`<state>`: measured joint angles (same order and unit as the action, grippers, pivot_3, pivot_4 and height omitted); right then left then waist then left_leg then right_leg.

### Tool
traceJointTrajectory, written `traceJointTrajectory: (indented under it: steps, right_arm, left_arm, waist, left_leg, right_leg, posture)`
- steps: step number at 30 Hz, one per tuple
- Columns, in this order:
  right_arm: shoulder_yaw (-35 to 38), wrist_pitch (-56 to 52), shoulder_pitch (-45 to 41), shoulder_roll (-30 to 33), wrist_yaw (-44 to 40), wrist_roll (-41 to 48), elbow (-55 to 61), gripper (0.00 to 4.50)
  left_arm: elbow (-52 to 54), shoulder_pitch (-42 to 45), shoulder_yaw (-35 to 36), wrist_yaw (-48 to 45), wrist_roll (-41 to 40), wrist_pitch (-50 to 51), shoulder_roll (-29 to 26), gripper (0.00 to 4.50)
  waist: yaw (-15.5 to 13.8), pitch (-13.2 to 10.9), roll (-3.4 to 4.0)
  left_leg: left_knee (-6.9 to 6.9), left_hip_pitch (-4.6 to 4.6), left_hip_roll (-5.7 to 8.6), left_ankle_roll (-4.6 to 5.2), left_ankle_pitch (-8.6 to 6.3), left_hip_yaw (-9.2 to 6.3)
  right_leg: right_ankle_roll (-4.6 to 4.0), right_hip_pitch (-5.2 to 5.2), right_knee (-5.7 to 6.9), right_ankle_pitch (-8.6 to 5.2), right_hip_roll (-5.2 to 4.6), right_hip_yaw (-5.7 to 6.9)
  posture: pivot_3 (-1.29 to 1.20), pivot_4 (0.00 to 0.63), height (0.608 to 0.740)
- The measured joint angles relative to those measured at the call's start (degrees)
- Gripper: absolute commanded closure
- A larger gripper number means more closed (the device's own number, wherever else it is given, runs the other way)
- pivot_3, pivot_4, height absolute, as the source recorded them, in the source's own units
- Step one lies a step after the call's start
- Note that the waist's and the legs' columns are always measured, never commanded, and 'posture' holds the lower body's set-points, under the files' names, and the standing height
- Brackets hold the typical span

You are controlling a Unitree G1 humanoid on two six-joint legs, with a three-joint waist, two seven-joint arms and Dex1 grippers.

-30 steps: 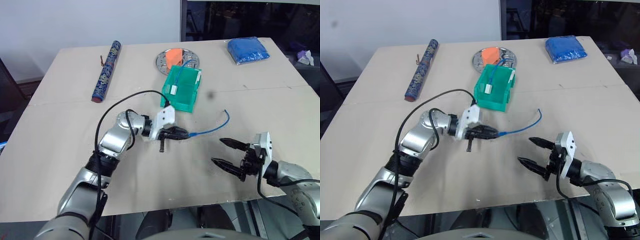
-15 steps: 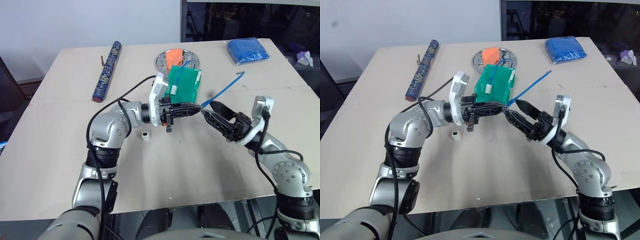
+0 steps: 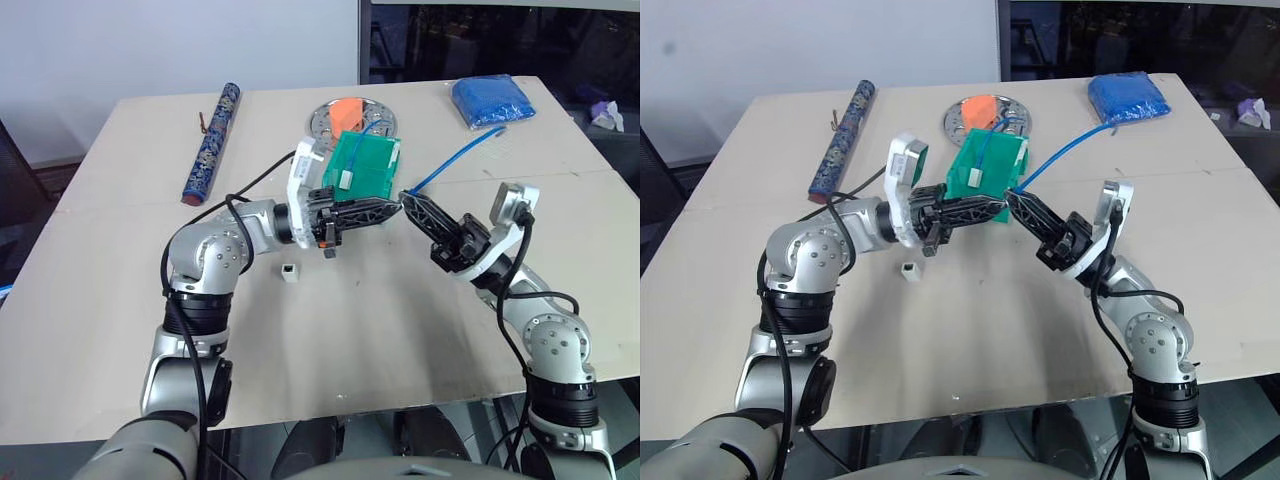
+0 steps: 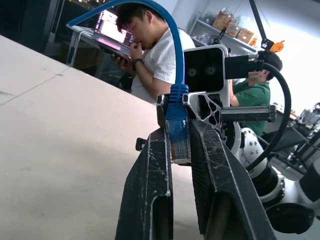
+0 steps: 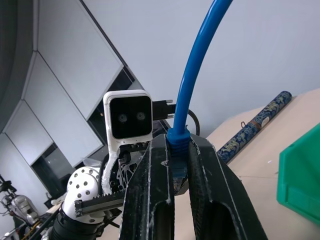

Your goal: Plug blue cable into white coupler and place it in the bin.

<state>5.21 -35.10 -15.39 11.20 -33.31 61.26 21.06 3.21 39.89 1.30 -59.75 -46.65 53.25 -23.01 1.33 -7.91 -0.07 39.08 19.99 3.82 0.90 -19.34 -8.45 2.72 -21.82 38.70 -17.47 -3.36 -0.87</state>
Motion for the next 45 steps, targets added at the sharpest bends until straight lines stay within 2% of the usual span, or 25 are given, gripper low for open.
traceJointTrajectory:
  steps: [1, 2, 5, 8, 14, 16, 19, 22, 28, 35, 45]
  right_arm:
    - [-0.3, -0.2, 0.0, 0.0, 0.0, 0.1, 0.0, 4.5]
    - [-0.5, -0.5, -0.1, -0.1, 0.0, 0.4, 0.0, 4.5]
    - [-0.3, -0.9, -0.3, 0.2, 0.1, 1.0, 0.0, 4.5]
    - [0.1, -1.0, -0.4, 0.3, 0.7, 1.7, -0.3, 4.5]
    - [3.5, -0.7, 0.7, 2.5, 2.4, 1.3, -2.5, 4.5]
    - [3.6, 0.1, 1.5, 3.3, 2.2, -0.5, -3.0, 4.5]
    - [4.1, 1.9, 3.4, 4.9, 1.0, -4.3, -4.5, 4.5]
    - [4.2, 3.7, 5.1, 6.0, -0.3, -8.0, -6.1, 4.5]
    - [1.7, 4.1, 4.8, 5.9, -2.7, -10.8, -6.9, 4.5]
    - [0.4, 4.0, 4.5, 6.5, -3.9, -12.0, -7.5, 4.5]
    - [0.2, 4.1, 6.4, 5.4, -2.5, -13.6, -5.6, 4.5]
  left_arm:
    - [0.0, 0.0, 0.0, -0.4, -0.3, 0.3, -0.6, 3.48]
    - [0.3, -0.3, -0.1, -1.3, -0.5, 0.5, -1.5, 3.16]
    - [2.3, -1.7, -0.2, -3.9, -1.8, 1.1, -3.6, 1.57]
    - [5.3, -2.7, 0.6, -2.4, -2.2, 0.9, -4.2, 0.38]
    - [19.0, -13.8, 6.6, 5.8, -4.2, -0.2, -6.7, 0.38]
    - [24.0, -18.0, 7.7, 11.6, 0.2, -4.0, -6.6, 0.38]
    - [30.6, -27.7, 8.6, 22.2, 11.6, -12.6, -4.5, 0.38]
    - [37.4, -43.5, 5.8, 34.1, 25.4, -21.0, 0.1, 0.38]
    - [40.5, -58.2, 1.9, 46.6, 36.3, -27.8, 9.3, 0.38]
    - [36.3, -61.8, -1.5, 50.0, 40.6, -32.1, 12.0, 0.38]
    - [22.1, -57.1, -3.8, 50.4, 42.8, -40.1, 14.6, 0.38]
  waist:
    - [0.1, 0.0, 0.0]
    - [0.3, 0.0, 0.0]
    - [0.7, 0.0, 0.0]
    - [0.8, 0.0, 0.0]
    - [1.0, 0.0, 0.0]
    - [0.9, 0.0, 0.01]
    - [0.7, 0.0, -0.02]
    - [0.8, 0.0, 0.0]
    - [-0.5, 0.0, 0.0]
    - [-1.3, 0.0, 0.0]
    - [-1.2, 0.0, 0.0]
  left_leg:
    - [-0.01, 0.0, 0.0, 0.0, 0.0, 0.0]
    - [-0.02, 0.0, 0.0, 0.0, 0.0, 0.0]
    - [-0.03, 0.0, 0.0, 0.0, 0.0, 0.0]
    - [-0.07, 0.0, 0.0, 0.0, 0.0, -0.01]
    - [-0.23, -0.01, -0.01, 0.0, 0.0, 0.01]
    - [-0.31, -0.02, -0.01, 0.0, 0.0, 0.05]
    - [-0.44, -0.03, 0.0, 0.0, 0.0, 0.1]
    - [-0.69, -0.14, -0.01, 0.0, 0.0, 0.2]
    - [-0.74, -0.13, -0.02, 0.01, -0.01, 0.18]
    - [-0.74, -0.11, 0.0, 0.01, -0.01, 0.16]
    - [-0.77, -0.09, -0.01, 0.01, -0.01, 0.13]
  right_leg:
    - [0.0, -0.01, 0.0, 0.0, 0.0, 0.0]
    - [0.0, -0.01, 0.0, 0.0, 0.0, -0.01]
    - [0.0, -0.01, -0.04, 0.0, -0.02, -0.01]
    - [0.0, -0.01, -0.06, 0.0, -0.02, -0.02]
    - [0.0, -0.14, -0.11, 0.0, -0.01, -0.17]
    - [0.0, -0.13, -0.18, 0.0, -0.02, -0.2]
    - [0.01, -0.13, -0.28, 0.01, 0.0, -0.24]
    - [0.01, -0.15, -0.37, 0.01, 0.01, -0.41]
    - [0.01, -0.18, -0.37, 0.01, 0.02, -0.43]
    - [0.01, -0.16, -0.39, 0.01, 0.01, -0.4]
    - [0.01, -0.17, -0.45, 0.01, 0.01, -0.35]
  posture:
    - [0.0, 0.15, 0.74]
    - [0.0, 0.15, 0.74]
    - [0.0, 0.15, 0.74]
    - [0.0, 0.15, 0.74]
    - [0.0, 0.15, 0.74]
    - [0.0, 0.15, 0.74]
    - [0.0, 0.15, 0.74]
    - [0.0, 0.15, 0.74]
    - [0.0, 0.15, 0.74]
    - [0.0, 0.15, 0.74]
    - [0.0, 0.15, 0.74]
